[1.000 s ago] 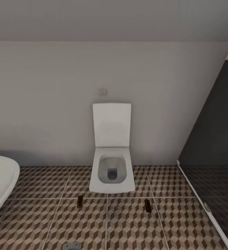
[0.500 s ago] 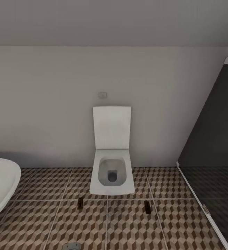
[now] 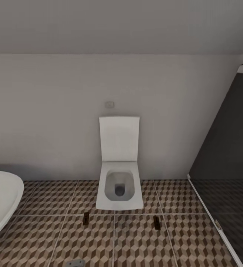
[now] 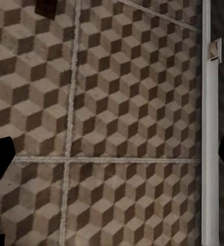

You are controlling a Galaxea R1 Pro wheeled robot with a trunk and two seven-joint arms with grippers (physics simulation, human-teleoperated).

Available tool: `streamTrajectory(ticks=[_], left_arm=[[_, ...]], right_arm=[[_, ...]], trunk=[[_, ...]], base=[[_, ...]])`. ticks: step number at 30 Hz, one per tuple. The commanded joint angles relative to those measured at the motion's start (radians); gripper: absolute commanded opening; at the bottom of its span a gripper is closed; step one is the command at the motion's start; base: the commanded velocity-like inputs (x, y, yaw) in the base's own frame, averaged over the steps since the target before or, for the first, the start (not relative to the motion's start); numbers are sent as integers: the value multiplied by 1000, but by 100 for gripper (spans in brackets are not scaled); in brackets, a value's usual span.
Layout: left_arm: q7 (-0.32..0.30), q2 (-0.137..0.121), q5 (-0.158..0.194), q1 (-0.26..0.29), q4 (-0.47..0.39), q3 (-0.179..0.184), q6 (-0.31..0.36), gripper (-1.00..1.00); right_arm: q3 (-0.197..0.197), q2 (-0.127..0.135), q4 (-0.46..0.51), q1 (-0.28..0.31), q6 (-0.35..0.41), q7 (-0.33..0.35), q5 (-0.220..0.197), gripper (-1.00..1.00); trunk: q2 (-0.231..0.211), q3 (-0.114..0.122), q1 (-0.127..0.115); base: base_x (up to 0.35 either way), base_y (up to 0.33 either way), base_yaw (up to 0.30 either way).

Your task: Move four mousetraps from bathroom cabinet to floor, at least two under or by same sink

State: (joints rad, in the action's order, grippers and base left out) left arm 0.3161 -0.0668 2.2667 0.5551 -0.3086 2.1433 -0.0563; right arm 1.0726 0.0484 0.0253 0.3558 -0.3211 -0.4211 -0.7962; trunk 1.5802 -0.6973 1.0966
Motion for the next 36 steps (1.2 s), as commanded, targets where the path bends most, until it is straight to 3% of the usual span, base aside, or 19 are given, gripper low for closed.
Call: streamTrajectory(ticks=[1, 36], left_arm=[[5, -1, 7, 1, -4, 7, -6, 100], [6, -4, 5, -1, -1, 7, -7, 100]], right_arm=[[8, 1, 2, 0, -1, -4, -9, 100], [9, 1, 2, 0, -1, -4, -9, 100]], trunk=[[-7, 2, -4], [-252, 112, -138]], base=[[0, 0, 0], [0, 0, 0]])
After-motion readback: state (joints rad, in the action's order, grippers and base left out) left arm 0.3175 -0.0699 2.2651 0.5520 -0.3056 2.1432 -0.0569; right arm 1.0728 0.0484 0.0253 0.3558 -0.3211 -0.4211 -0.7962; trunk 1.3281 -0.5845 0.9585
